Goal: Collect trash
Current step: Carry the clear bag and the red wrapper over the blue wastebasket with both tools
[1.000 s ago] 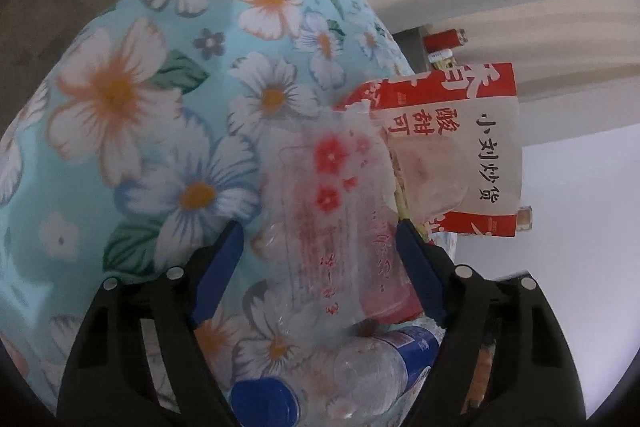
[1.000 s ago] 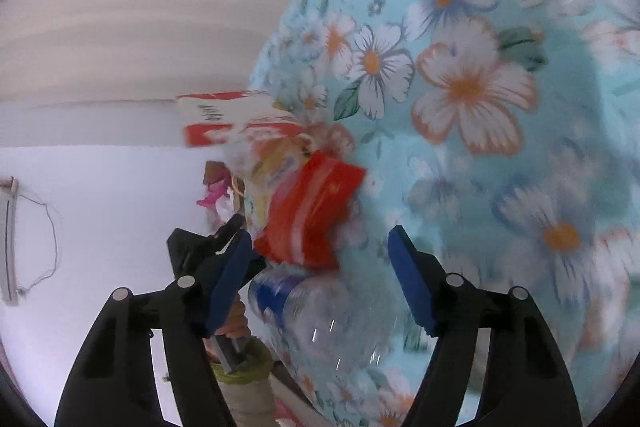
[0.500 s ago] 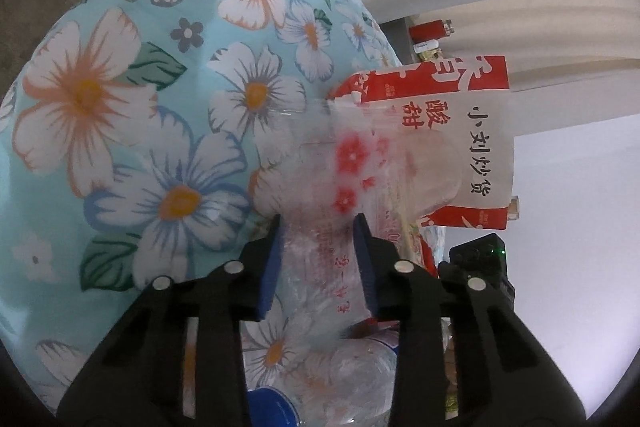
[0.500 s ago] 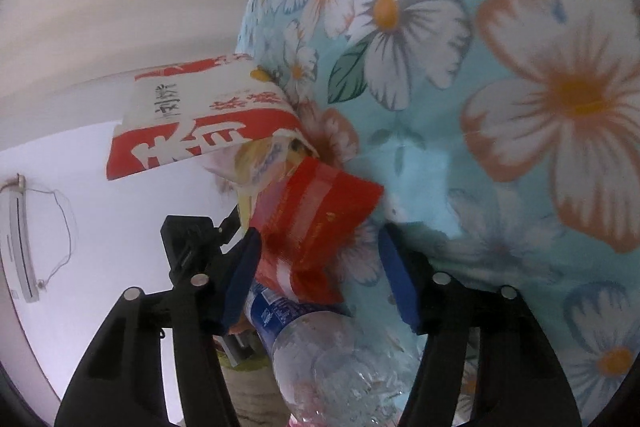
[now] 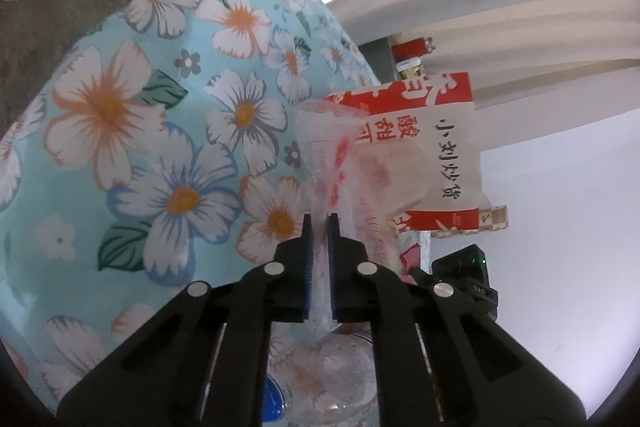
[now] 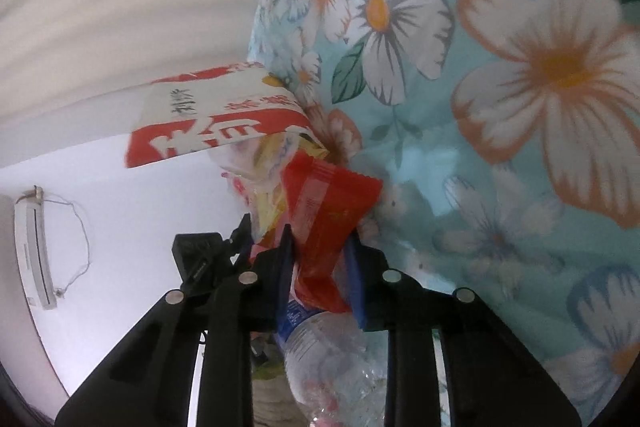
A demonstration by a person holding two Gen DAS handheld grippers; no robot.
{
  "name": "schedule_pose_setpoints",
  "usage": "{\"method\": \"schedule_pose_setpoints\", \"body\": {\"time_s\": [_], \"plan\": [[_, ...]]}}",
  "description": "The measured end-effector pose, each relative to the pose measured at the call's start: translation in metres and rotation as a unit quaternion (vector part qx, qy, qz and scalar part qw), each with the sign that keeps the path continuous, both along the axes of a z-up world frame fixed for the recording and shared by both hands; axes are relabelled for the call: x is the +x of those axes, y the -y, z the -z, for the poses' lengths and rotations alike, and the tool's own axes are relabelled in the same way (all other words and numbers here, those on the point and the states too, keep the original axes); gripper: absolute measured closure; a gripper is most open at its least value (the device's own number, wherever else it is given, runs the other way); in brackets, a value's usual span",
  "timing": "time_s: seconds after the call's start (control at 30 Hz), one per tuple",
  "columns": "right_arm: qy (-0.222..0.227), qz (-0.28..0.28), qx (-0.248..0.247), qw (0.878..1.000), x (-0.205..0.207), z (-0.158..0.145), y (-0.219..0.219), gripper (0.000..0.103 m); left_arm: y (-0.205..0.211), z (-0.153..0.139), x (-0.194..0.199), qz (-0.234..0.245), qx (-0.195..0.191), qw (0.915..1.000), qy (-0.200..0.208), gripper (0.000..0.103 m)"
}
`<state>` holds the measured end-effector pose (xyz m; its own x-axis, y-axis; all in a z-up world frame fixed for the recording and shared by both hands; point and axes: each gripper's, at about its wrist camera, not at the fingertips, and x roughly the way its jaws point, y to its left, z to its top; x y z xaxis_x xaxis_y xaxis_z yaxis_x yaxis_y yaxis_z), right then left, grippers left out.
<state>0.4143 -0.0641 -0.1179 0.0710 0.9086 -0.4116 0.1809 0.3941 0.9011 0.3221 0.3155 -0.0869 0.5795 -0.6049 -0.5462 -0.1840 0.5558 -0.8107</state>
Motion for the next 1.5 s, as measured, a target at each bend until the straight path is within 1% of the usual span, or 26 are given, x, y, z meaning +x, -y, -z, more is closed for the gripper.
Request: {"method": "schedule_pose_setpoints", "body": {"time_s": [0.17, 0.37, 0.57, 0.77, 0.83, 0.9, 1.07, 1.2, 1.37, 1.5], "plan": [[0.011, 0.03, 0.013, 0.999, -0.005, -0.007, 0.02, 0.08, -0.008, -0.01, -0.009, -0.015, 0.002, 0.9998, 0.014, 0.103], [0.025, 0.065, 0.043, 0.997, -0.019, -0.02, 0.054, 0.08, -0.015, -0.026, -0.023, -0.025, -0.003, 0.9988, 0.043, 0.103], [0.037, 0.096, 0.06, 0.993, -0.04, -0.033, 0.091, 0.08, -0.008, -0.046, -0.038, -0.023, 0.01, 0.9963, 0.082, 0.103], [0.056, 0.133, 0.078, 0.986, -0.076, -0.045, 0.129, 0.08, 0.003, -0.071, -0.059, -0.016, 0.031, 0.9913, 0.127, 0.103], [0.061, 0.144, 0.079, 0.984, -0.083, -0.05, 0.127, 0.08, 0.006, -0.08, -0.065, -0.012, 0.036, 0.989, 0.143, 0.103], [0.067, 0.156, 0.084, 0.982, -0.094, -0.053, 0.133, 0.08, 0.012, -0.089, -0.072, -0.006, 0.036, 0.9866, 0.159, 0.103], [0.083, 0.184, 0.094, 0.975, -0.119, -0.061, 0.144, 0.08, 0.026, -0.103, -0.085, 0.01, 0.036, 0.9818, 0.186, 0.103], [0.088, 0.202, 0.097, 0.971, -0.139, -0.061, 0.152, 0.08, 0.04, -0.111, -0.092, 0.025, 0.041, 0.9788, 0.199, 0.103], [0.097, 0.221, 0.104, 0.965, -0.157, -0.059, 0.161, 0.08, 0.061, -0.117, -0.097, 0.051, 0.035, 0.9756, 0.211, 0.103], [0.108, 0.241, 0.111, 0.958, -0.176, -0.06, 0.18, 0.08, 0.085, -0.123, -0.096, 0.08, 0.037, 0.973, 0.214, 0.103]]}}
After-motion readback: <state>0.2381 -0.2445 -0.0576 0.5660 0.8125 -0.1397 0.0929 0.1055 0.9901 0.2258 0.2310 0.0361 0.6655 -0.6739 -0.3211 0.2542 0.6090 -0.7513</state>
